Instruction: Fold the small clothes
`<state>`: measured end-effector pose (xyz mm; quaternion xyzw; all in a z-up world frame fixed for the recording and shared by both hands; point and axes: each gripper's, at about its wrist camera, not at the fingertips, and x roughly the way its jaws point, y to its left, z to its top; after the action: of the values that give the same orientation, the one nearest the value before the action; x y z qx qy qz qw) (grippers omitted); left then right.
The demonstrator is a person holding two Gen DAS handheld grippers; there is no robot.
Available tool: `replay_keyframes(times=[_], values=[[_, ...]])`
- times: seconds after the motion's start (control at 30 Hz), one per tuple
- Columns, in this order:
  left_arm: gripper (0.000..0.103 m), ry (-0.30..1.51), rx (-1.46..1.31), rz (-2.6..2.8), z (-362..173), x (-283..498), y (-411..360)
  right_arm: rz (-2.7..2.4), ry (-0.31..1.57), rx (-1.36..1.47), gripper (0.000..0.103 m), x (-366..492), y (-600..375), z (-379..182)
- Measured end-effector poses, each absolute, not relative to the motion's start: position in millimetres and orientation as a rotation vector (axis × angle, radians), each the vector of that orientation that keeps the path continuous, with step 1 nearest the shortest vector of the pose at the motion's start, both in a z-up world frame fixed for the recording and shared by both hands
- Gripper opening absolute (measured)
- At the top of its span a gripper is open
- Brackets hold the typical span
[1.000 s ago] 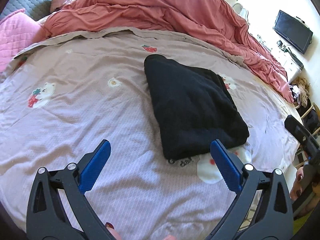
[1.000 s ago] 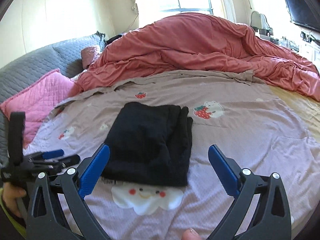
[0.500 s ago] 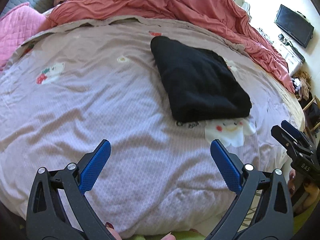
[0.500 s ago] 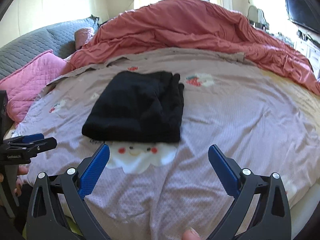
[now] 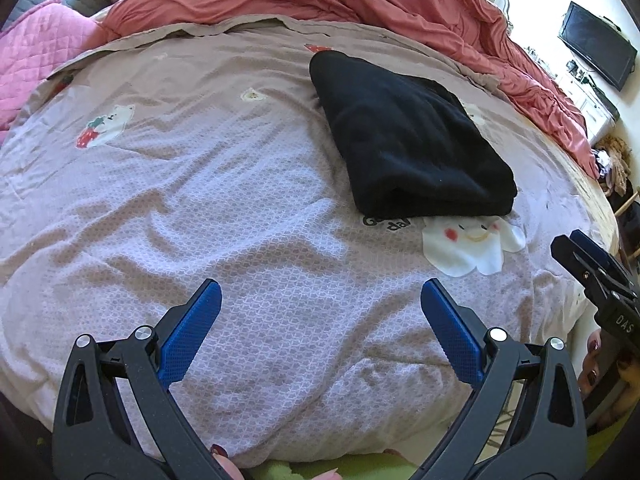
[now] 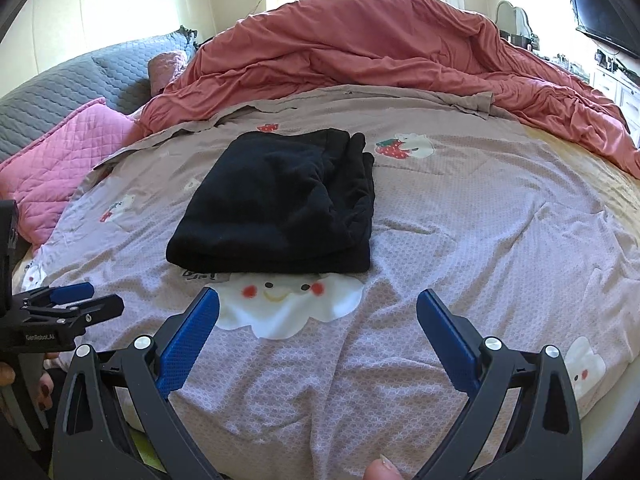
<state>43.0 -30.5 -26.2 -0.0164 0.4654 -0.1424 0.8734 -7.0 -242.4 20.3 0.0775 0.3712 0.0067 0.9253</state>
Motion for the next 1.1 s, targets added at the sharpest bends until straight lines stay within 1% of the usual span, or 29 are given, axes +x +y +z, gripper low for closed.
replay_keyframes(times=[1.1], values=[[0.094, 0.959, -0.019, -0.264, -17.9, 36.3, -32.1, 0.021, 0.754, 0.165, 0.099, -8.4, -240.1, 21.7]])
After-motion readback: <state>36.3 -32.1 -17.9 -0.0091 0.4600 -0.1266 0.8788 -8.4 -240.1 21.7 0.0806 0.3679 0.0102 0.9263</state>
